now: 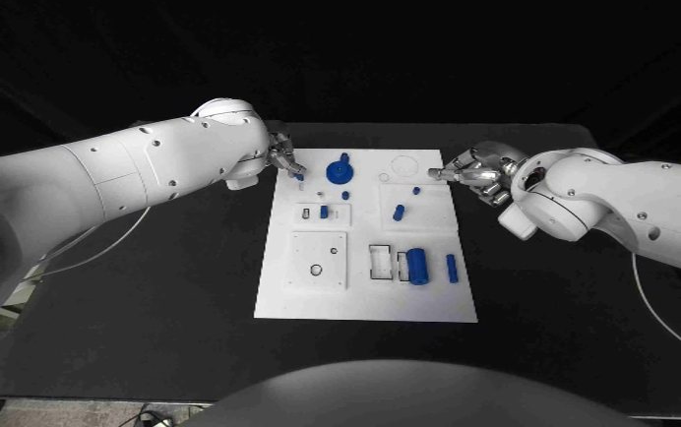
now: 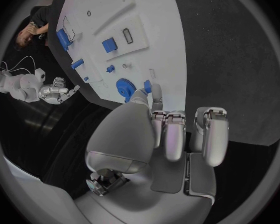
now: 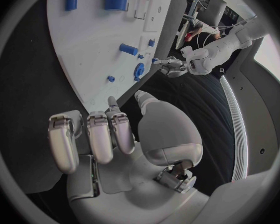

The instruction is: Assemble the parts on the task board

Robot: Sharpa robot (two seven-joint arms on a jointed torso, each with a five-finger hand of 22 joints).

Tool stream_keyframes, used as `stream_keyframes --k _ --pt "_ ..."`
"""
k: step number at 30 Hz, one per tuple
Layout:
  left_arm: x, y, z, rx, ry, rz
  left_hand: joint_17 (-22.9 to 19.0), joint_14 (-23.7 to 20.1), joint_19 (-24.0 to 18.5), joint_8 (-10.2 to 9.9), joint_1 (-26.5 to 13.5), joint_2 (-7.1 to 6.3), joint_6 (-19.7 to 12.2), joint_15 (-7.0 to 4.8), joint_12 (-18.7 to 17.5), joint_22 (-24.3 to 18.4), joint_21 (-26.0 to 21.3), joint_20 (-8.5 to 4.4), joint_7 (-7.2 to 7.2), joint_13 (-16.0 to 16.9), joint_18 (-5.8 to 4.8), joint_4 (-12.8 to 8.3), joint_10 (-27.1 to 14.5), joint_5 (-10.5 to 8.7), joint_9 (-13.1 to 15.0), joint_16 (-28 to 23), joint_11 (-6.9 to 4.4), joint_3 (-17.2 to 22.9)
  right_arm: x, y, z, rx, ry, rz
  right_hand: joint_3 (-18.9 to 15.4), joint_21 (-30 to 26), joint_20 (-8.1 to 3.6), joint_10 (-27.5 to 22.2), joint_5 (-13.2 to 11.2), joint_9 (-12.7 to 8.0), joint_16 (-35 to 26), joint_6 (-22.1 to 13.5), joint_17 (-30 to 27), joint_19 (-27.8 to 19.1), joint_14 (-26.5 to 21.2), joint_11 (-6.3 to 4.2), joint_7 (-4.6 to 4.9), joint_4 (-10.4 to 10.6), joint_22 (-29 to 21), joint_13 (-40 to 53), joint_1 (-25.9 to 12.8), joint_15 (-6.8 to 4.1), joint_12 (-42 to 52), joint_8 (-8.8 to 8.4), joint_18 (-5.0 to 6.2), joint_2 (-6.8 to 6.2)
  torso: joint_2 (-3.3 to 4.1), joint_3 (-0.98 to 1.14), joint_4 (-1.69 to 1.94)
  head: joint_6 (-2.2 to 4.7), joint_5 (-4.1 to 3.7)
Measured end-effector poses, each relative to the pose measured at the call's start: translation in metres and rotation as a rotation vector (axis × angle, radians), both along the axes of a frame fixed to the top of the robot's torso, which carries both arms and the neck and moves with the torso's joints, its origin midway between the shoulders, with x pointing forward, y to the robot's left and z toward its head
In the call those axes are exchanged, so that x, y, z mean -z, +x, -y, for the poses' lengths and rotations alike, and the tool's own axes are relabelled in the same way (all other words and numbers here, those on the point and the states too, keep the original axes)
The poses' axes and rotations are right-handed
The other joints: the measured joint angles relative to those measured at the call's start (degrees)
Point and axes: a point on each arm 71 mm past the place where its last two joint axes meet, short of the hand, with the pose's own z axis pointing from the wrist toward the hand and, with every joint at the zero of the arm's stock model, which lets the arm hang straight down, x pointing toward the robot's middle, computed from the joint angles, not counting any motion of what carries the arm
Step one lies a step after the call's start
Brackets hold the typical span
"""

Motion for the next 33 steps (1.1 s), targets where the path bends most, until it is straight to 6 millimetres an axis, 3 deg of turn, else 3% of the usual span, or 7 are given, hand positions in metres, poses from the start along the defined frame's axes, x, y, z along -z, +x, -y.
stream_keyframes --k 15,33 --pt "-0.02 -0.008 -0.006 0.033 -0.003 0.008 -0.01 0.0 0.0 -0.07 -0.08 -0.07 0.01 0.01 0.0 0.0 0.0 0.0 0.0 -0.02 0.01 0.01 0.06 -0.11 -0.12 0.0 -0.06 -0.01 0.001 0.0 -0.001 -0.001 0.0 -0.001 0.0 0.0 0.0 0.0 0.0 -0.01 0.0 0.0 -0.01 0.0 0.0 0.0 0.0 0.0 -0.01 -0.01 0.0 0.0 0.0 0.0 0.0 0.0 0.0 0.04 0.01 0.0 0.14" --pt "-0.02 -0.035 -0.006 0.088 0.011 -0.052 -0.01 0.0 0.0 -0.32 -0.53 -0.52 0.84 0.01 0.0 0.0 0.0 0.0 -0.2 -2.13 0.01 0.02 0.08 0.07 -0.13 0.0 -0.08 -0.02 0.001 0.0 0.0 0.0 0.0 -0.002 0.0 0.0 0.0 0.0 0.0 0.03 0.0 0.0 -0.02 0.0 0.0 0.0 0.0 0.0 -0.02 -0.02 0.0 0.0 0.0 0.0 -0.01 0.0 0.02 -0.03 0.04 0.0 0.27"
